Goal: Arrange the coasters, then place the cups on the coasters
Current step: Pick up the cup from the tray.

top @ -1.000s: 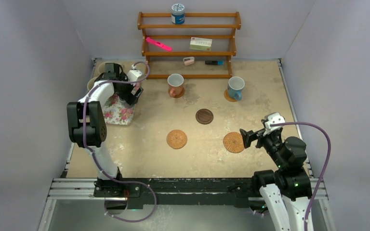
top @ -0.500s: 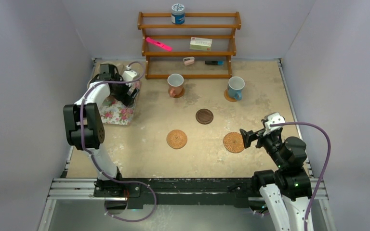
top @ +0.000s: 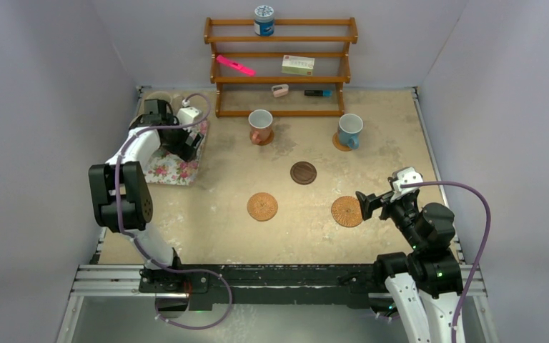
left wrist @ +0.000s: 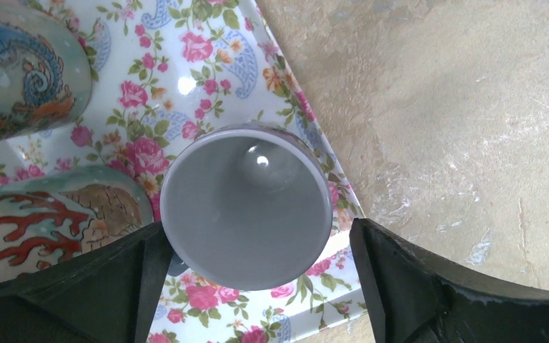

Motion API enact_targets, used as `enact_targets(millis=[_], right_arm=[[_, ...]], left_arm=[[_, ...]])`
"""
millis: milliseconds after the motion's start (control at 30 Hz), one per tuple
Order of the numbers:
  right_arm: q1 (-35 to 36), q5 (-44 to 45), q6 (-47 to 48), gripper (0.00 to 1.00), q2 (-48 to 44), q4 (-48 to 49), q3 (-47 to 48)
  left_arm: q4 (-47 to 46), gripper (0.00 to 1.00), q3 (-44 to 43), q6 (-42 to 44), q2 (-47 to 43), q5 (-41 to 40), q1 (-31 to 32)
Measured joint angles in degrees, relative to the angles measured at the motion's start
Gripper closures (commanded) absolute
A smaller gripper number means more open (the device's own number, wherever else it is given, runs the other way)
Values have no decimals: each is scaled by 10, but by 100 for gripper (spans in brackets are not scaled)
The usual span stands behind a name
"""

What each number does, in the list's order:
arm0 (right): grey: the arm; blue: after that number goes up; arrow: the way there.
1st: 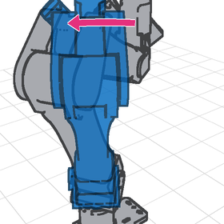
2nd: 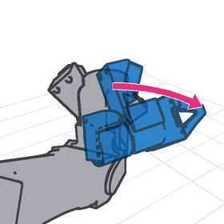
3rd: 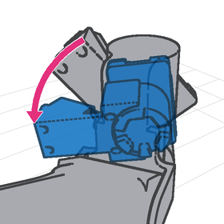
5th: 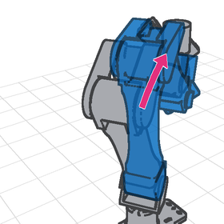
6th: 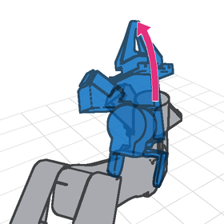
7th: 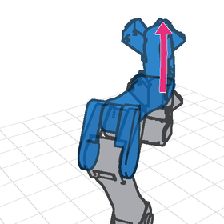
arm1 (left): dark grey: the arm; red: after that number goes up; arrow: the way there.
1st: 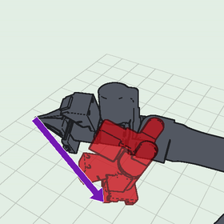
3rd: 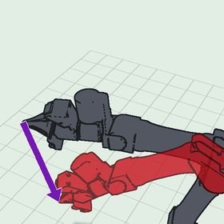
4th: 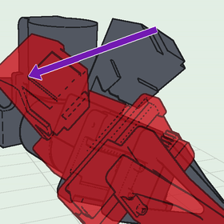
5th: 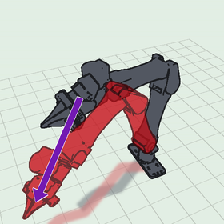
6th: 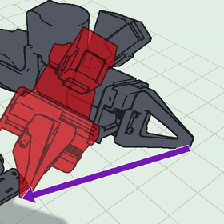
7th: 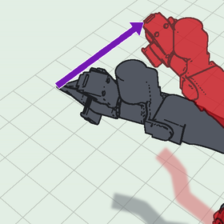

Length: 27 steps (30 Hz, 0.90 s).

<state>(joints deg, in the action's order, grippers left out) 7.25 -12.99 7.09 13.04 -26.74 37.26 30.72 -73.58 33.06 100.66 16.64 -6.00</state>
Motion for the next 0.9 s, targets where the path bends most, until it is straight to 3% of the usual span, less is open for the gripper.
enact_targets(millis=[900], right_arm=[[0, 0, 0, 1, 0, 0, 0]], left_arm=[[-17, 0, 59, -40, -37, 5, -23]])
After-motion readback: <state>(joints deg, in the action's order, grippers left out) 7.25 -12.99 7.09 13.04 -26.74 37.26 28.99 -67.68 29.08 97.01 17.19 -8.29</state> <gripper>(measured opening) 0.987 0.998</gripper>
